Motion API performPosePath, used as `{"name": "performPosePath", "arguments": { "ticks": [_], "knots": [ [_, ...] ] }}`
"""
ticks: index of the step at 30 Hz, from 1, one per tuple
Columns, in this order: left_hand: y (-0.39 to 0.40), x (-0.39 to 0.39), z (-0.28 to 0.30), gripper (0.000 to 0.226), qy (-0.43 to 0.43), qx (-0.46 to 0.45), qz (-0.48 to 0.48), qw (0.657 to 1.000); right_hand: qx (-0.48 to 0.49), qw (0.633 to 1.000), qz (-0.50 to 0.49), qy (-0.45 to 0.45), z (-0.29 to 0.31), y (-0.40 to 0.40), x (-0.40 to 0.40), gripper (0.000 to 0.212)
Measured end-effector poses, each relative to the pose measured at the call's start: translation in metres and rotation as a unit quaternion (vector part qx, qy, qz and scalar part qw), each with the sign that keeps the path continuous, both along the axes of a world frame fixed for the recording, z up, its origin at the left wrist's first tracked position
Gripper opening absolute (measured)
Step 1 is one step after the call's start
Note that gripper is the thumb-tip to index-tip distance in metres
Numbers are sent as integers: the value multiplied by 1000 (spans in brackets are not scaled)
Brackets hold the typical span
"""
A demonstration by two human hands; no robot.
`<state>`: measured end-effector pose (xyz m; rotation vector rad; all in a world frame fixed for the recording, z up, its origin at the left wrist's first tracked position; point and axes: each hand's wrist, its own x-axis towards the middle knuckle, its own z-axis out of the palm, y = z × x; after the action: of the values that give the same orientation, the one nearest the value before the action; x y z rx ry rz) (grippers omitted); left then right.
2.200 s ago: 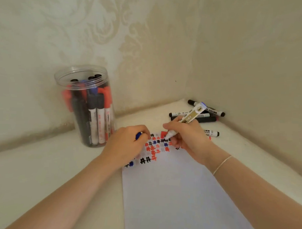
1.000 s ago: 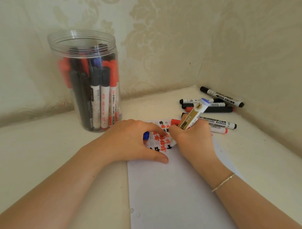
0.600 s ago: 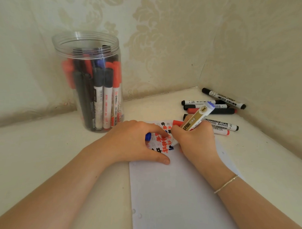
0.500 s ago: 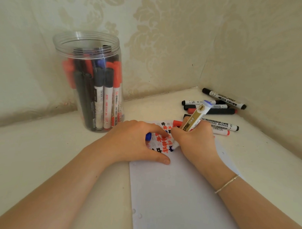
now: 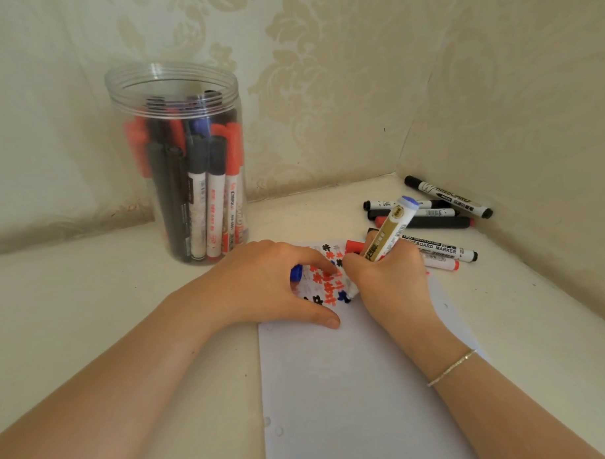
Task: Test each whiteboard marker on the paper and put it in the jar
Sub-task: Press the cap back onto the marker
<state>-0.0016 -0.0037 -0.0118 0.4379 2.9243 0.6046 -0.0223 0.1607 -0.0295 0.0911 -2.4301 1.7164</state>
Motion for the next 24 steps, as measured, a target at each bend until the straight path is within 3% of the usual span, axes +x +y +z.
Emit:
{"name": "performPosePath", "arguments": {
  "ticks": [2,5,10,13,16,20,24],
  "knots": [
    [-1,0,0,69,-1,-3,-2,1000,-48,999,-1,-21,2,3,-1,25],
    [-3,1,-1,60,-11,46,7,999,-217,975,3,-50,9,14,-4,22],
    [-7,0,-6,30,-35,226,50,972,-468,868,116,-115,17,29,-9,11],
    [-4,1,-6,30,-21,258,37,965,-462,868,128,-130,18,29,-8,24],
    [-1,2,-6,30,-23,261,15,965,-409,899,110,-111,17,25,-7,12],
    [0,3,-6,28,-23,270,3,962,-378,914,112,-94,16,23,-7,3],
    [3,4,-5,24,-6,274,-13,962,-353,923,120,-97,16,22,-7,18]
  ]
}}
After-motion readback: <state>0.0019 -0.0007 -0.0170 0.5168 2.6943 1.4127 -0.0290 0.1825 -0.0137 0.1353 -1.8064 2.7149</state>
